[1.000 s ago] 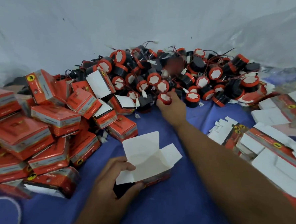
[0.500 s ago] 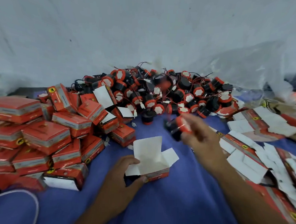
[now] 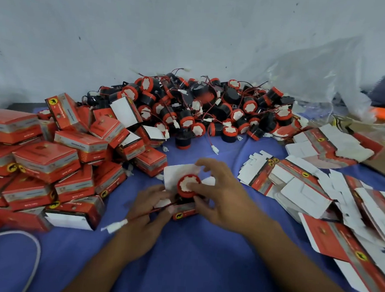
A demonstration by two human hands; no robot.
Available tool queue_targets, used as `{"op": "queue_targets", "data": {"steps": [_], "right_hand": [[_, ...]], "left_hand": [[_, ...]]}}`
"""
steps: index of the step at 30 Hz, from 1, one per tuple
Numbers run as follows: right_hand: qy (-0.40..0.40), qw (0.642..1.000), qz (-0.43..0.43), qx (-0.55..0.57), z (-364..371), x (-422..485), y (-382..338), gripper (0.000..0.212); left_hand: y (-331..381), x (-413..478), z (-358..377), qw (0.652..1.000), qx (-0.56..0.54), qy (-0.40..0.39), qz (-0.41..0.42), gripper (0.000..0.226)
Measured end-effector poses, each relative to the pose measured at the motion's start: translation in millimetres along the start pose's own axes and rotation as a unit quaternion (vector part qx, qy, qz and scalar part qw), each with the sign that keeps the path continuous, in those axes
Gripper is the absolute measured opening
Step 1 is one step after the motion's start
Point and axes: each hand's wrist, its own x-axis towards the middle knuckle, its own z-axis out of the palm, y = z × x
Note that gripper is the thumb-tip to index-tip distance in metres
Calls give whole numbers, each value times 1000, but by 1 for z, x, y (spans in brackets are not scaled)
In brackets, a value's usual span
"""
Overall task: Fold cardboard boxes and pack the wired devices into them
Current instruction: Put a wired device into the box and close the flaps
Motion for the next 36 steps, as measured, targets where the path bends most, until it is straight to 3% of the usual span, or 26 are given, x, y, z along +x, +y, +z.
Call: {"op": "queue_targets", "data": {"steps": [3,12,15,19,21,23,28,29,31,33,36], "right_hand": [[-36,999,21,-14,5,-2,-3,16],[-33,999,-11,-11,2,2,-24,24],[56,997,-32,-30,5,2,-35,19],[189,977,-47,-84,11,10,-47,18],[156,988,-7,-15,13,13,-51,25],[108,987,93,68,16,14,-54,29],[69,940,224,249,22,16,-44,27],[64,933,229,271,21,14,-42,27],[51,930,220,289,21,9,-39,25],[35,930,210,300,21,6,-40,15],[26,937,196,289,18,4,-40,19]], "left_hand": [[3,2,-1,999,-10,-18,32,28],[1,4,1,999,31,14,-12,47],[5,4,3,999,45,1,-30,24],[11,7,-1,996,87,-31,5,31],[13,9,-4,992,103,-60,27,29],[14,9,-7,986,131,-94,46,27],[15,8,-10,979,140,-133,71,16],[15,7,-8,985,114,-115,58,15],[15,4,-3,998,5,-35,-47,4],[15,2,2,982,-112,22,-151,22],[15,4,6,957,-197,41,-210,34]]}}
